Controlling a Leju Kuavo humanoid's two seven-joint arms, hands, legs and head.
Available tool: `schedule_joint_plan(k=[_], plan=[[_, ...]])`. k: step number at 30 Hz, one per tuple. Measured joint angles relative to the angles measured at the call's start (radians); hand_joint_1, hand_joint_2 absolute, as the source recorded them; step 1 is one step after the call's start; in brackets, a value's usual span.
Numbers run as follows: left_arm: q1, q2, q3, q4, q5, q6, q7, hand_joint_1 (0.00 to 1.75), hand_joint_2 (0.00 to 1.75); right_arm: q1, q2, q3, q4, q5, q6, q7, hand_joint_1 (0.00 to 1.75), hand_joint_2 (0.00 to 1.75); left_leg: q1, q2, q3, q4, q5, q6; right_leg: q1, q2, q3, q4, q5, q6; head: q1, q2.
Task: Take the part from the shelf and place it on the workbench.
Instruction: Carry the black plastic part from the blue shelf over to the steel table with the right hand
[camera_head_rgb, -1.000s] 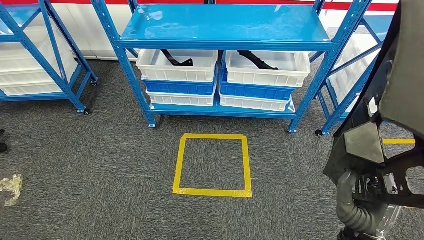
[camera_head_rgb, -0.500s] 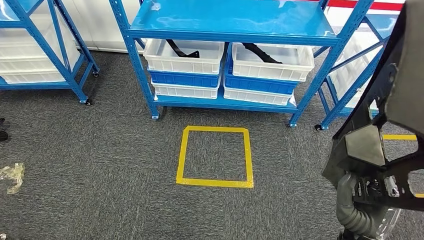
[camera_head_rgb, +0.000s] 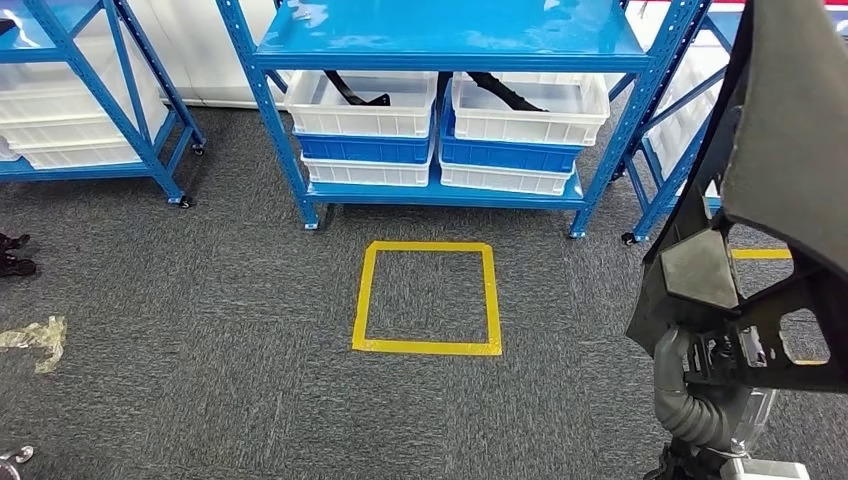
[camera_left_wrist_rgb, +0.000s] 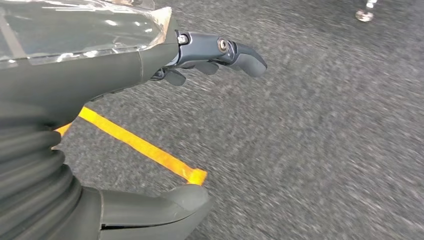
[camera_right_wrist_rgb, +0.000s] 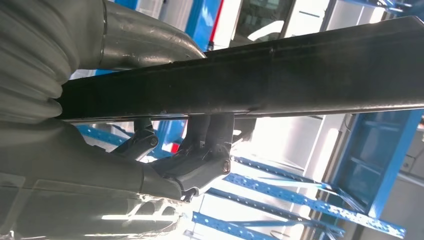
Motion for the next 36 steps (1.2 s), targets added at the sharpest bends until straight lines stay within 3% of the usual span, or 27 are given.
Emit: schedule_joint_plan(k=[1, 3, 5, 6, 8, 9, 11, 13, 14, 15, 16, 18, 20, 21, 23, 24, 25, 27, 28, 29, 30, 31, 33, 35, 36], plan=[[0.0, 0.0, 0.001, -0.001, 0.0, 0.0, 0.0, 0.0, 1.75, -0.001, 0.0, 0.001, 0.003, 0.0, 0.0, 0.0, 1.75, 1.75, 0.001, 0.0, 0.03, -0.022, 0.028, 0.0, 0.0, 0.0, -0.015, 0.004, 0.009, 0.003, 0.0, 0.0], [0.0, 0.0, 0.002, -0.004, -0.001, -0.001, -0.001, 0.0, 1.75, -0.004, 0.0, 0.002, 0.007, 0.0, 0.0, 0.001, 1.75, 1.75, 0.002, -0.001, 0.132, -0.151, 0.064, 0.005, 0.001, 0.0, -0.039, 0.015, 0.022, 0.013, -0.001, 0.0], [-0.001, 0.0, 0.003, -0.008, -0.004, -0.004, -0.001, 0.0, 1.75, -0.008, 0.0, 0.003, 0.008, 0.0, -0.002, 0.002, 1.75, 1.75, -0.002, -0.004, 0.211, -0.273, 0.053, 0.014, 0.003, -0.001, -0.053, 0.023, 0.034, 0.027, 0.0, 0.0], [-0.001, 0.0, 0.003, -0.009, -0.007, -0.006, -0.002, 0.0, 1.75, -0.01, 0.0, 0.005, 0.008, 0.001, -0.003, 0.002, 1.75, 1.75, -0.006, -0.004, 0.223, -0.298, 0.044, 0.02, 0.004, -0.002, -0.057, 0.023, 0.042, 0.034, 0.0, 0.0], [0.0, -0.002, 0.003, -0.01, -0.015, -0.011, -0.002, 0.0, 1.75, -0.012, 0.0, 0.01, 0.008, 0.005, -0.006, 0.005, 1.75, 1.75, -0.01, -0.001, 0.214, -0.309, 0.055, 0.036, 0.003, -0.002, -0.063, 0.023, 0.053, 0.047, 0.0, 0.0], [0.0, -0.003, 0.003, -0.01, -0.018, -0.013, -0.002, 0.0, 1.75, -0.011, 0.001, 0.012, 0.008, 0.01, -0.007, 0.009, 1.75, 1.75, -0.009, 0.002, 0.205, -0.312, 0.066, 0.047, 0.003, -0.001, -0.071, 0.034, 0.043, 0.048, 0.001, 0.0], [0.0, -0.004, 0.003, -0.012, -0.025, -0.017, -0.001, 0.0, 1.75, -0.011, 0.003, 0.015, 0.008, 0.022, -0.012, 0.019, 1.75, 1.75, -0.006, 0.009, 0.177, -0.319, 0.092, 0.063, 0.005, 0.004, -0.101, 0.105, -0.028, 0.037, 0.006, 0.0], [-0.001, -0.004, 0.004, -0.014, -0.033, -0.022, -0.001, 0.0, 1.75, -0.011, 0.005, 0.016, 0.008, 0.031, -0.015, 0.028, 1.75, 1.75, -0.008, 0.011, 0.147, -0.318, 0.116, 0.067, 0.006, 0.006, -0.128, 0.225, -0.112, 0.027, 0.01, 0.0], [-0.001, -0.004, 0.004, -0.014, -0.037, -0.025, -0.001, 0.0, 1.75, -0.01, 0.006, 0.016, 0.008, 0.035, -0.017, 0.031, 1.75, 1.75, -0.009, 0.013, 0.131, -0.317, 0.128, 0.066, 0.005, 0.006, -0.13, 0.276, -0.129, 0.032, 0.011, 0.0], [-0.001, -0.004, 0.004, -0.014, -0.04, -0.027, -0.001, 0.0, 1.75, -0.01, 0.008, 0.016, 0.008, 0.037, -0.019, 0.033, 1.75, 1.75, -0.009, 0.015, 0.116, -0.314, 0.141, 0.065, 0.004, 0.006, -0.122, 0.302, -0.123, 0.042, 0.011, 0.0], [-0.001, -0.004, 0.004, -0.014, -0.045, -0.03, -0.001, 0.0, 1.75, -0.008, 0.009, 0.016, 0.008, 0.039, -0.02, 0.034, 1.75, 1.75, -0.009, 0.017, 0.1, -0.312, 0.153, 0.062, 0.002, 0.006, -0.098, 0.297, -0.101, 0.056, 0.011, 0.0], [-0.001, -0.004, 0.003, -0.015, -0.058, -0.039, -0.002, 0.0, 1.75, 0.0, 0.01, 0.015, 0.003, 0.045, -0.024, 0.035, 1.75, 1.75, -0.009, 0.017, 0.07, -0.303, 0.173, 0.054, -0.002, 0.006, 0.0, 0.178, -0.065, 0.073, 0.012, 0.0], [-0.003, -0.002, 0.003, -0.016, -0.074, -0.052, -0.005, 0.0, 1.75, 0.016, 0.011, 0.011, -0.009, 0.05, -0.032, 0.033, 1.75, 1.75, -0.011, 0.015, 0.052, -0.294, 0.191, 0.042, 0.002, 0.008, 0.096, 0.03, -0.082, 0.063, 0.01, 0.0], [-0.004, 0.0, 0.002, -0.017, -0.081, -0.058, -0.007, 0.0, 1.75, 0.025, 0.012, 0.007, -0.016, 0.051, -0.037, 0.03, 1.75, 1.75, -0.013, 0.015, 0.047, -0.292, 0.199, 0.037, 0.005, 0.009, 0.115, -0.009, -0.098, 0.054, 0.01, 0.0], [-0.005, 0.005, 0.002, -0.017, -0.093, -0.067, -0.014, 0.0, 1.75, 0.046, 0.011, -0.003, -0.028, 0.049, -0.05, 0.022, 1.75, 1.75, -0.01, 0.013, 0.042, -0.291, 0.213, 0.027, 0.005, 0.01, 0.111, -0.02, -0.098, 0.035, 0.009, 0.0], [-0.004, 0.008, 0.001, -0.017, -0.098, -0.071, -0.017, 0.0, 1.75, 0.055, 0.011, -0.008, -0.033, 0.046, -0.055, 0.018, 1.75, 1.75, -0.008, 0.012, 0.036, -0.283, 0.2, 0.022, 0.002, 0.009, 0.103, -0.018, -0.09, 0.025, 0.008, 0.0], [-0.004, 0.01, 0.001, -0.017, -0.101, -0.074, -0.02, 0.0, 1.75, 0.064, 0.011, -0.012, -0.037, 0.045, -0.059, 0.015, 1.75, 1.75, -0.005, 0.011, 0.028, -0.261, 0.169, 0.016, -0.001, 0.007, 0.093, -0.018, -0.08, 0.012, 0.008, 0.0], [-0.004, 0.013, 0.001, -0.016, -0.108, -0.078, -0.024, 0.0, 1.75, 0.077, 0.011, -0.017, -0.045, 0.042, -0.064, 0.01, 1.75, 1.75, -0.002, 0.008, 0.001, -0.163, 0.063, 0.007, -0.002, 0.005, 0.069, -0.017, -0.058, -0.004, 0.006, 0.0], [-0.005, 0.014, 0.001, -0.016, -0.11, -0.08, -0.027, 0.0, 1.75, 0.082, 0.011, -0.019, -0.049, 0.042, -0.067, 0.007, 1.75, 1.75, -0.002, 0.008, -0.012, -0.098, 0.018, 0.003, 0.0, 0.005, 0.055, -0.016, -0.047, -0.007, 0.006, 0.0], [-0.006, 0.016, 0.001, -0.016, -0.112, -0.081, -0.03, 0.0, 1.75, 0.087, 0.012, -0.02, -0.05, 0.042, -0.069, 0.006, 1.75, 1.75, -0.001, 0.008, -0.019, -0.041, -0.005, 0.001, 0.001, 0.005, 0.042, -0.014, -0.036, -0.007, 0.006, 0.0], [-0.007, 0.018, 0.0, -0.016, -0.114, -0.081, -0.032, 0.0, 1.75, 0.091, 0.012, -0.021, -0.052, 0.042, -0.071, 0.004, 1.75, 1.75, -0.001, 0.008, -0.014, -0.006, -0.004, 0.0, 0.002, 0.005, 0.028, -0.011, -0.025, -0.006, 0.005, 0.0], [-0.008, 0.019, 0.0, -0.016, -0.115, -0.082, -0.034, 0.0, 1.75, 0.094, 0.012, -0.023, -0.053, 0.042, -0.073, 0.004, 1.75, 1.75, -0.001, 0.008, 0.006, -0.004, 0.018, 0.001, 0.003, 0.005, 0.013, -0.006, -0.016, -0.003, 0.005, 0.0], [-0.013, 0.021, -0.003, -0.017, -0.116, -0.082, -0.036, 0.0, 1.75, 0.1, 0.013, -0.027, -0.056, 0.042, -0.073, 0.003, 1.75, 1.75, -0.001, 0.005, 0.098, -0.105, 0.064, 0.009, 0.003, 0.006, -0.014, 0.007, -0.001, 0.004, 0.005, 0.0], [-0.018, 0.024, -0.006, -0.017, -0.119, -0.083, -0.037, 0.0, 1.75, 0.103, 0.014, -0.031, -0.06, 0.042, -0.074, 0.002, 1.75, 1.75, -0.004, -0.001, 0.196, -0.243, 0.061, 0.018, 0.006, 0.005, -0.031, 0.018, 0.011, 0.016, 0.006, 0.0], [-0.02, 0.025, -0.008, -0.017, -0.12, -0.083, -0.037, 0.0, 1.75, 0.104, 0.014, -0.032, -0.062, 0.042, -0.074, 0.002, 1.75, 1.75, -0.007, -0.004, 0.219, -0.283, 0.05, 0.021, 0.008, 0.003, -0.036, 0.021, 0.017, 0.023, 0.005, 0.0]])
